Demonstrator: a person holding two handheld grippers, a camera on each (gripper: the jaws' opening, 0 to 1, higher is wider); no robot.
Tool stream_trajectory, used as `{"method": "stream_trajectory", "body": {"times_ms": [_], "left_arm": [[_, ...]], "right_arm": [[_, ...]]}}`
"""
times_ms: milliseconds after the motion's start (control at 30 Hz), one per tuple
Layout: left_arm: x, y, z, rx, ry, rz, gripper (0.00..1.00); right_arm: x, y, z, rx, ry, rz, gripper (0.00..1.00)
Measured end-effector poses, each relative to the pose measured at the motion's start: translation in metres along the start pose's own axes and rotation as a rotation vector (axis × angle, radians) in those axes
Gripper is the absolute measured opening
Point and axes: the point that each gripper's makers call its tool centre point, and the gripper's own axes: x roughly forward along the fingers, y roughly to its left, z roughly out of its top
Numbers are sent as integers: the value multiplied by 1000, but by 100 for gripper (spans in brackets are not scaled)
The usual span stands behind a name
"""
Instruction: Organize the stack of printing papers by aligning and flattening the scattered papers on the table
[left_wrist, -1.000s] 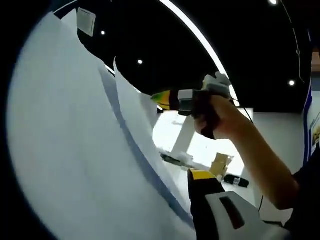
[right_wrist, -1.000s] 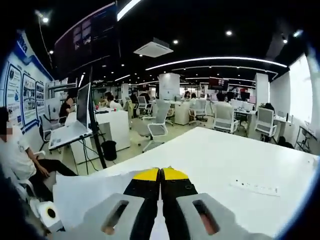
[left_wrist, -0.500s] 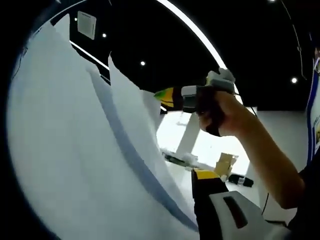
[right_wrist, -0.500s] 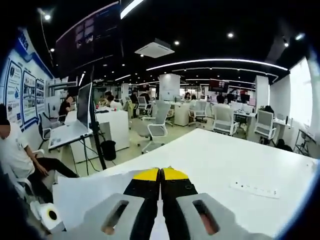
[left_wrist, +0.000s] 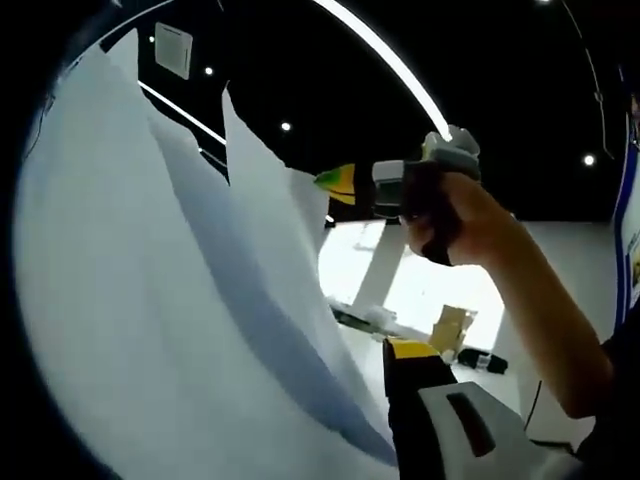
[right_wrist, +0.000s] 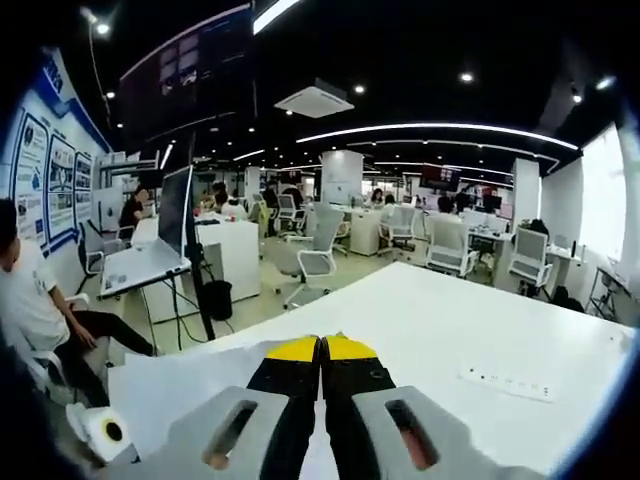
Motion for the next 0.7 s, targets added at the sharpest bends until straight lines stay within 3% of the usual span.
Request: {"method": "stream_trajectory", "body": {"times_ms": [700], "left_arm": [[-1,3,2,1,-1,5,35]], "right_arm": [[-15,38,-5,-18,-2,54,0]]}}
